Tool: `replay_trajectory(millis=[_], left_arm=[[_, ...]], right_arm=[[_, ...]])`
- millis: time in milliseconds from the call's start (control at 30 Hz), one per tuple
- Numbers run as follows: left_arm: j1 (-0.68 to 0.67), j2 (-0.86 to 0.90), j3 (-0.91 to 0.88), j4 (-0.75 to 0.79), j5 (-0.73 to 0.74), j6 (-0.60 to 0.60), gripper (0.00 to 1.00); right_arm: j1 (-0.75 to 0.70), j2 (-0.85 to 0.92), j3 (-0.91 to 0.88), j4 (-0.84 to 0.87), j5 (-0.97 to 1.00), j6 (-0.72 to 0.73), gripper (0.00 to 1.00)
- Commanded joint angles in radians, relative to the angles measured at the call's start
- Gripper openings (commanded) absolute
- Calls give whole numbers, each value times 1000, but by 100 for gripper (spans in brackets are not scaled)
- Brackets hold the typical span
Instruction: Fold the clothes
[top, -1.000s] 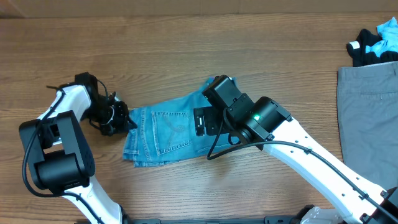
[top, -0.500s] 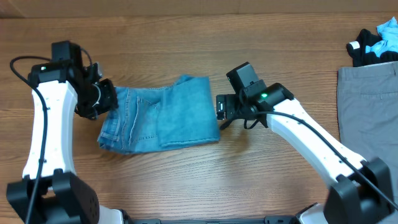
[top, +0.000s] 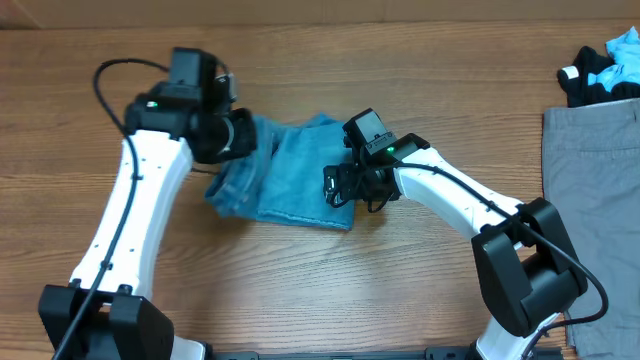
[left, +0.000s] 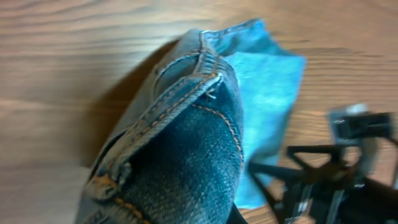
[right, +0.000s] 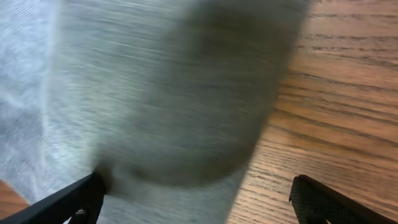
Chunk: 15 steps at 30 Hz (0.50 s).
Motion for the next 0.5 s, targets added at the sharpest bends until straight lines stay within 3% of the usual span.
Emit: replay_trajectory(millis=[0, 467], left_arm=[[-55, 7, 25, 51, 35, -95, 4], [-187, 141, 25, 346, 79, -198, 4]], right_arm=[[6, -5, 0, 3, -35, -3, 100], [6, -4, -3, -1, -55, 16, 100]])
